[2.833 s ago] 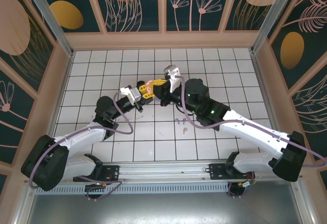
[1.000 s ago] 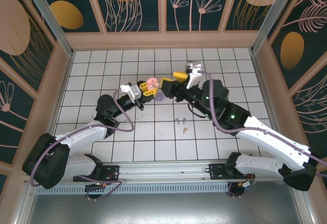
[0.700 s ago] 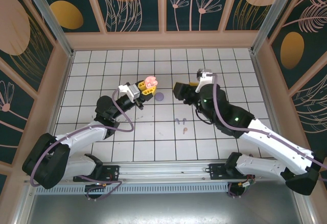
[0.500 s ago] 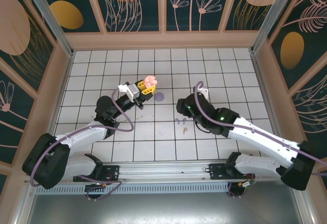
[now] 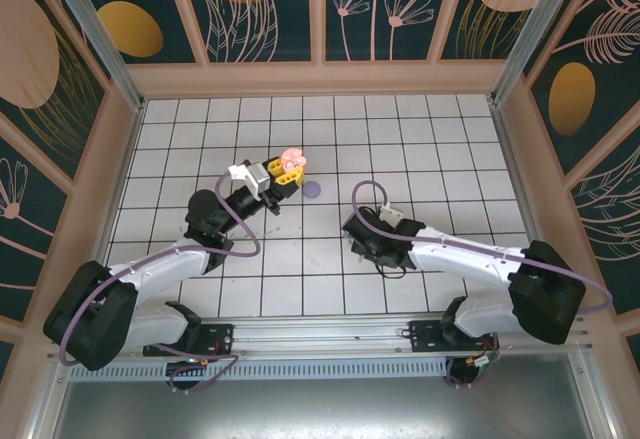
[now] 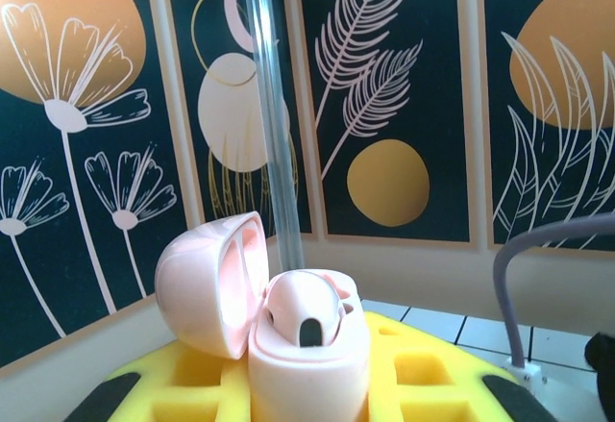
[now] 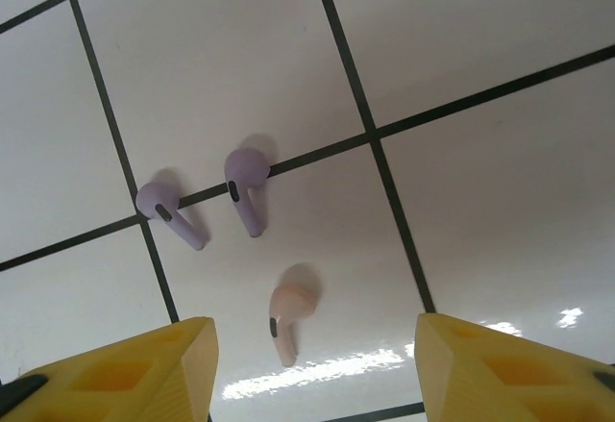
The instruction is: Insert wireless bluetooth earbuds into charging case
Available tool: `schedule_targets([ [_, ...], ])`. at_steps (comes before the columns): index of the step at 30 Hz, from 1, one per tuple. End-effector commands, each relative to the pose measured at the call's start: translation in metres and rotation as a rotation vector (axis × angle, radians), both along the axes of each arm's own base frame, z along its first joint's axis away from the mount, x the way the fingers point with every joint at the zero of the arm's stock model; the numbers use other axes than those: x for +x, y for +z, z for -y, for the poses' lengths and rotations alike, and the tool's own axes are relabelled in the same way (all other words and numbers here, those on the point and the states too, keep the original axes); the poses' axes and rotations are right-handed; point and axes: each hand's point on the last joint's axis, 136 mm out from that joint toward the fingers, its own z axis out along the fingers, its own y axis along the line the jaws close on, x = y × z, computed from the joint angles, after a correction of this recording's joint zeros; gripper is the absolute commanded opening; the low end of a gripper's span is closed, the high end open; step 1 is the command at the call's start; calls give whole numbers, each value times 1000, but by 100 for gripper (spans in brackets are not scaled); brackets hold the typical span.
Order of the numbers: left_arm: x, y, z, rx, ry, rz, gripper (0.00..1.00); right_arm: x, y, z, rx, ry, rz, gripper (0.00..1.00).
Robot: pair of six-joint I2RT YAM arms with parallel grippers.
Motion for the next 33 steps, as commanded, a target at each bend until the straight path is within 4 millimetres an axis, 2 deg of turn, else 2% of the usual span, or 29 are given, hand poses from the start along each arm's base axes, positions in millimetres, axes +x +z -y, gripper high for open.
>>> schedule_targets([
  [1,-6,9,-3,-51,-15,18,0,0,-8,-9,27,-25,-17,53],
  [19,-9,6,-6,-59,-9,11,0,5,-39,-25,-28,9,-81,40],
  [33,-4,5,-5,-54,-6,-12,0,0,-46,-27,-40,96,-92,32],
])
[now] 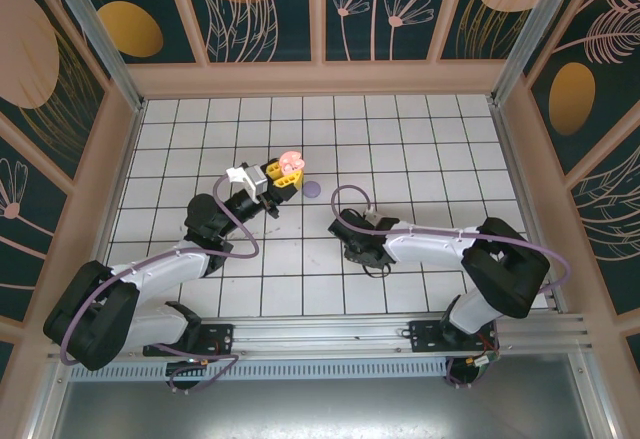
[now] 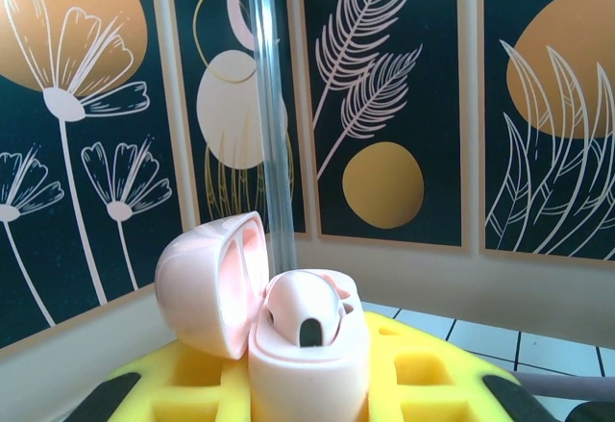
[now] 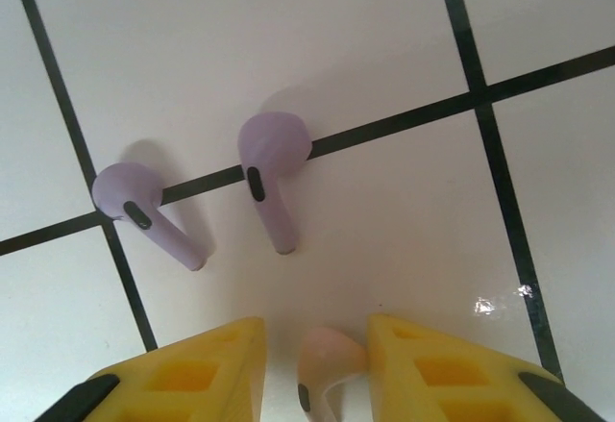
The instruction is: Insert wireless bluetooth earbuds into charging case
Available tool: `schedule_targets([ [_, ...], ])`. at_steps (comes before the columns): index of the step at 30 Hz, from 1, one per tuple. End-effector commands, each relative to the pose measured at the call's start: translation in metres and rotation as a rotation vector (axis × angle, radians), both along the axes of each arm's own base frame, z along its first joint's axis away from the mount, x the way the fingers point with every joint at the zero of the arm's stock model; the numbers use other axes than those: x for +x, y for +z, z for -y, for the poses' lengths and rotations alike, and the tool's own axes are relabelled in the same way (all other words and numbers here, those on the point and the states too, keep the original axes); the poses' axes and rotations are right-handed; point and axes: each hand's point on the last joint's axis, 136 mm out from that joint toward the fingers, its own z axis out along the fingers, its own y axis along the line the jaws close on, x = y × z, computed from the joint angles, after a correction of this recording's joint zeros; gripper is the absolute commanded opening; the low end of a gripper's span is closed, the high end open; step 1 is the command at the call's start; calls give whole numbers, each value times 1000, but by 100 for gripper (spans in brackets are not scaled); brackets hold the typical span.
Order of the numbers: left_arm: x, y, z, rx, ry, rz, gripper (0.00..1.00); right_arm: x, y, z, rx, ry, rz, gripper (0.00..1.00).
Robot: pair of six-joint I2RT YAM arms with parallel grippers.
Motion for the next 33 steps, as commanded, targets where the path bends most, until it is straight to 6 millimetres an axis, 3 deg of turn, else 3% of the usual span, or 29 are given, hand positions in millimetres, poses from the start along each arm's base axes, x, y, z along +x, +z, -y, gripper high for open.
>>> schedule_targets([
  [1,-1,12,-2,-36,2,18,0,-4,-4,-3,-7,46,-9,32],
  [8,0,12,-1,-34,2,11,0,-6,-6,-2,-26,78,-23,27],
  [24,0,12,-1,-31,-2,7,1,-10,-19,-3,-70,99,-60,29],
  [33,-1,13,2,-22,-19,8,2,-11,-16,0,-66,100,-49,17],
])
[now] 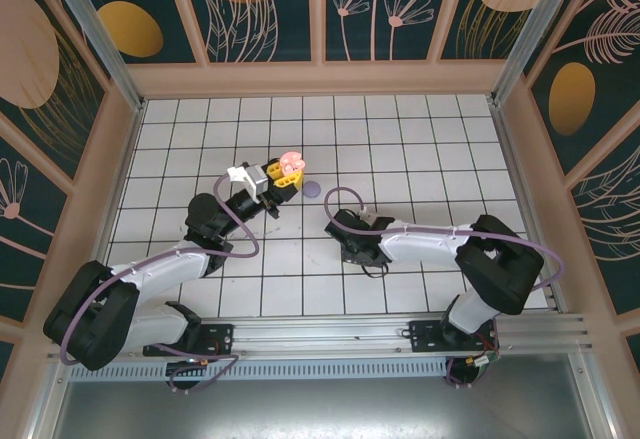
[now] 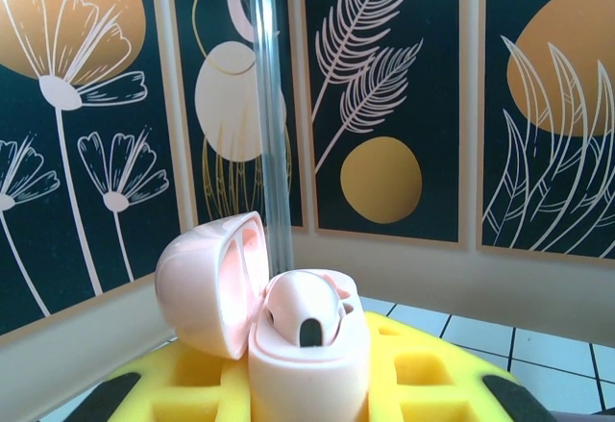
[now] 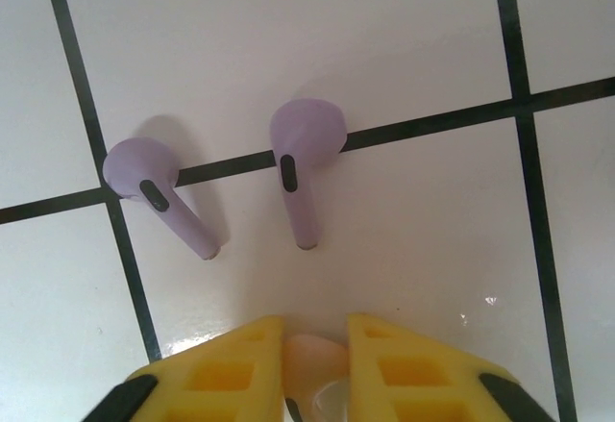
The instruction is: Insert wireless bluetooth earbuds into charging case
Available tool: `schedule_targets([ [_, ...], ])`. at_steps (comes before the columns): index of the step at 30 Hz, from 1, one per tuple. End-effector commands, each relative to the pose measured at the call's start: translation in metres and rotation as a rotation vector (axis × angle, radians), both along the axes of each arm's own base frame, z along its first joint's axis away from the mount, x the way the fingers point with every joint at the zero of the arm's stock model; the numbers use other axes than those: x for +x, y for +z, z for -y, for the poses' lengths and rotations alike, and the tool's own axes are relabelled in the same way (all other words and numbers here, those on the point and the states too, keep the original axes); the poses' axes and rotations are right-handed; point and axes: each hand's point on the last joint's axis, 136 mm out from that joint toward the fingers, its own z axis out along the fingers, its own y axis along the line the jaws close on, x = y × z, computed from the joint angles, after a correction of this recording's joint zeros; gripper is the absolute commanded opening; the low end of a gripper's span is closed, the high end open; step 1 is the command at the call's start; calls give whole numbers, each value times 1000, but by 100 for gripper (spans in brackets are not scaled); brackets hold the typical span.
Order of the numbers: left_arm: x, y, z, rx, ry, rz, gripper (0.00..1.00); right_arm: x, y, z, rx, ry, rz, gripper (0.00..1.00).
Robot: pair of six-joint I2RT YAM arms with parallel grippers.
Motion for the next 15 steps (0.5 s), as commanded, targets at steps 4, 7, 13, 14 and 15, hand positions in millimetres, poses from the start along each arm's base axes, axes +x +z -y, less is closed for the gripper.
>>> schedule_targets([
  [4,-4,18,3,-18,-28,34,2,-8,0,2,5,22,-4,14],
  [7,-6,18,5,-8,-44,46,2,-4,19,-2,46,35,52,13],
  [13,-14,20,7,7,-76,85,2,11,85,-14,198,73,233,13],
  [14,-16,20,7,10,-80,90,2,13,99,-15,227,81,273,13],
  [15,-17,20,8,13,-82,97,2,16,112,-15,250,86,307,13],
])
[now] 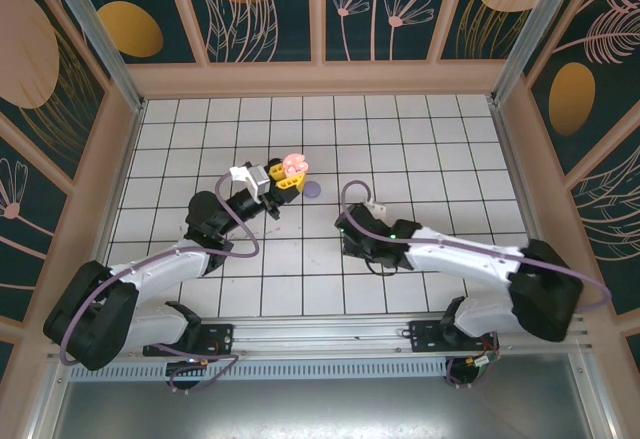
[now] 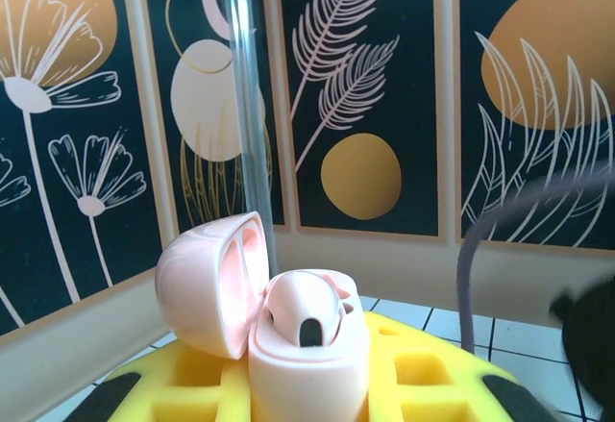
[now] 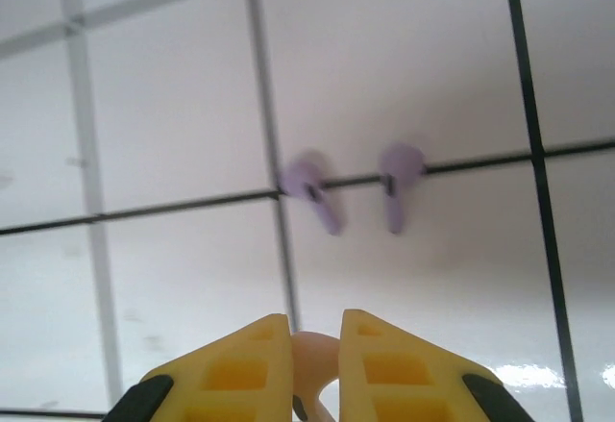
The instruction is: Insert wireless bluetooth earbuds into charging case
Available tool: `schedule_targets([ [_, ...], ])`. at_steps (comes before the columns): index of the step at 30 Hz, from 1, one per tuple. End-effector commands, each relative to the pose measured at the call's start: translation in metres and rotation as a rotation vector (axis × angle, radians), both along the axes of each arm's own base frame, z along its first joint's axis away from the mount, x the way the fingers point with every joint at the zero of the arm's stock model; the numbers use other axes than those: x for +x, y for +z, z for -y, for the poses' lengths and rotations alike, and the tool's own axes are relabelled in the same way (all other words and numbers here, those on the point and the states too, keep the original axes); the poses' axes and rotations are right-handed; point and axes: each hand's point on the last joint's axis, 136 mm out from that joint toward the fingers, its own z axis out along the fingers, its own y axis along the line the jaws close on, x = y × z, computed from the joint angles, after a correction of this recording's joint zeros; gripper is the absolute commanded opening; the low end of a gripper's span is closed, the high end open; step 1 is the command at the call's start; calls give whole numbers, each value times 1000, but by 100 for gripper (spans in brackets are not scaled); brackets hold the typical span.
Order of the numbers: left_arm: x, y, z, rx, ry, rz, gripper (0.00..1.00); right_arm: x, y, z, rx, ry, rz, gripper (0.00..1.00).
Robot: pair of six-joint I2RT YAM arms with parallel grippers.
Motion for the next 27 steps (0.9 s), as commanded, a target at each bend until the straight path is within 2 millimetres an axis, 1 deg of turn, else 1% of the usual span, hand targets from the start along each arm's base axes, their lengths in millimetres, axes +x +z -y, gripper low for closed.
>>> schedule_targets([
  [1,-11,19,1,-9,-34,86,2,13,48,-1,69,20,158,13],
  [3,-14,19,2,-2,-44,92,1,18,79,0,110,27,234,13],
  [8,-19,17,4,19,-78,85,0,34,166,2,208,71,442,13],
  [10,-21,15,4,19,-82,86,0,38,202,-2,243,113,530,13],
  [13,-23,13,4,22,-83,84,0,42,246,-11,278,190,644,13],
  [15,-24,11,5,28,-94,79,0,43,270,-19,299,247,710,13],
  [18,-27,10,7,32,-120,71,0,40,295,-35,325,352,796,13],
  [21,-30,10,9,33,-148,67,0,34,311,-50,352,460,866,13],
  [23,-32,11,11,35,-169,64,0,30,316,-57,363,513,895,12],
  [27,-36,13,17,47,-204,68,0,14,319,-70,392,646,931,12],
])
